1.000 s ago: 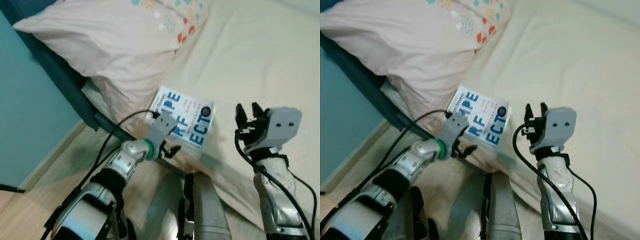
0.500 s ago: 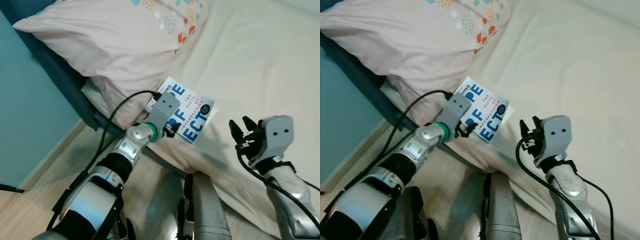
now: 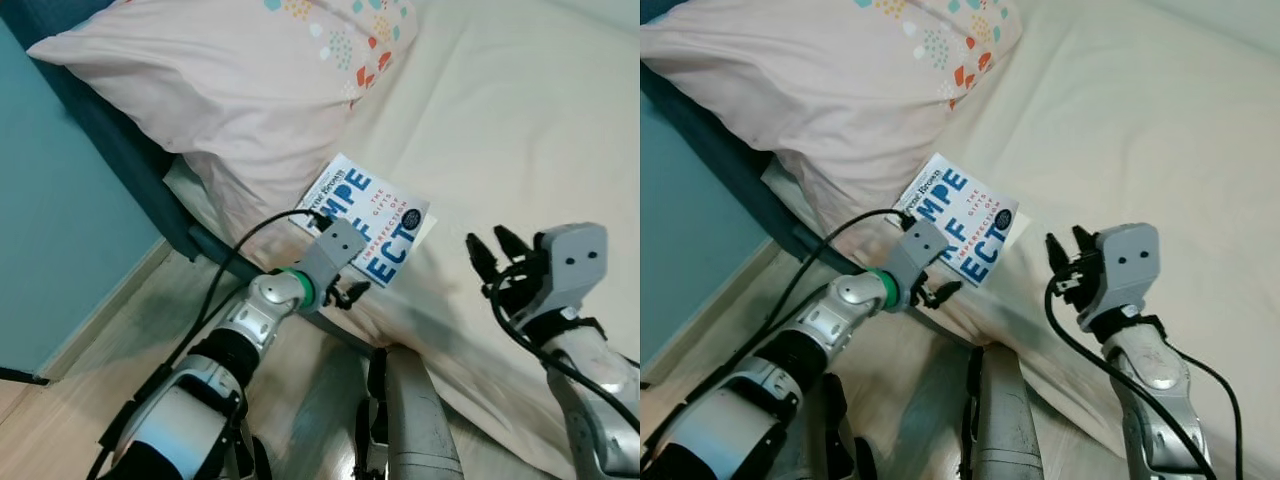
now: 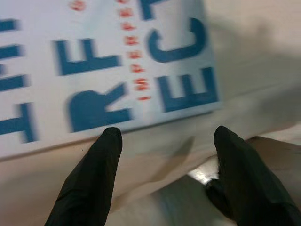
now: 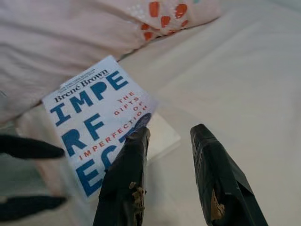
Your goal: Clean up the room
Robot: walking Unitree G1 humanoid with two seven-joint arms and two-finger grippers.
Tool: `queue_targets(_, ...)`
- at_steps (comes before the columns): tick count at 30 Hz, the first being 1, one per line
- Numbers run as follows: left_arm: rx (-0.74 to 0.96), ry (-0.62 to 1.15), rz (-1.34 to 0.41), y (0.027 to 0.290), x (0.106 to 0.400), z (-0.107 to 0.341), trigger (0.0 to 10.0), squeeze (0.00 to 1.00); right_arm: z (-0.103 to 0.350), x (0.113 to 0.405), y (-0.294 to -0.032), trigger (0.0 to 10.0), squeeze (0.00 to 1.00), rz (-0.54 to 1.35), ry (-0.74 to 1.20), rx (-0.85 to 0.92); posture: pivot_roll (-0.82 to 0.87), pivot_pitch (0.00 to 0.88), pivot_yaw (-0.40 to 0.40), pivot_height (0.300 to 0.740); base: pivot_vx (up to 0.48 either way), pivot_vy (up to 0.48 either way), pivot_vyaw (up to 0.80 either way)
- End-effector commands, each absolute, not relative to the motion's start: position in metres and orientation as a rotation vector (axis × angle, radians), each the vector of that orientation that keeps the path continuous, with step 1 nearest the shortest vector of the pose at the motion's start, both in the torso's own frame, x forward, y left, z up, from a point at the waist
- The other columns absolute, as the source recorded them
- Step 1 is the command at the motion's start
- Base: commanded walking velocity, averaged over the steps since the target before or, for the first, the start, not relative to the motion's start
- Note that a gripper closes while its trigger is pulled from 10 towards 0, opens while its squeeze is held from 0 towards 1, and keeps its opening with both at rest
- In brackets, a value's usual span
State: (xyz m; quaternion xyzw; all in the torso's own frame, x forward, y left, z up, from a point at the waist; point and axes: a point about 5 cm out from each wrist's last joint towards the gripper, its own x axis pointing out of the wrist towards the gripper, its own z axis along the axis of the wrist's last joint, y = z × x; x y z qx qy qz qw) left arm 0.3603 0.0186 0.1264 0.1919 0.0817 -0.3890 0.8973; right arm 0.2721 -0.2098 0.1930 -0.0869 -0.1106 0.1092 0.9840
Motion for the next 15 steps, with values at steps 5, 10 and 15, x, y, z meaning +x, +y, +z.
queue_targets(5, 0.432, 0.272, -0.884, -0.001, 0.343, 0.101, 10.0, 0.00, 0.188, 0.268, -0.206, 10.0, 0.00, 0.242, -0.193, -0.162, -0.18, 0.299, 0.053, 0.581, 0.000, 0.000, 0.00)
queue_targets(10, 0.374, 0.262, -0.919, -0.022, 0.335, 0.103, 10.0, 0.00, 0.189, 0.267, -0.207, 10.0, 0.00, 0.227, -0.201, -0.152, -0.19, 0.300, 0.056, 0.581, 0.000, 0.000, 0.00)
queue_targets(15, 0.339, 0.201, -0.939, -0.048, 0.332, 0.120, 10.0, 0.00, 0.189, 0.267, -0.205, 10.0, 0.00, 0.225, -0.202, -0.144, -0.20, 0.301, 0.058, 0.581, 0.000, 0.000, 0.00)
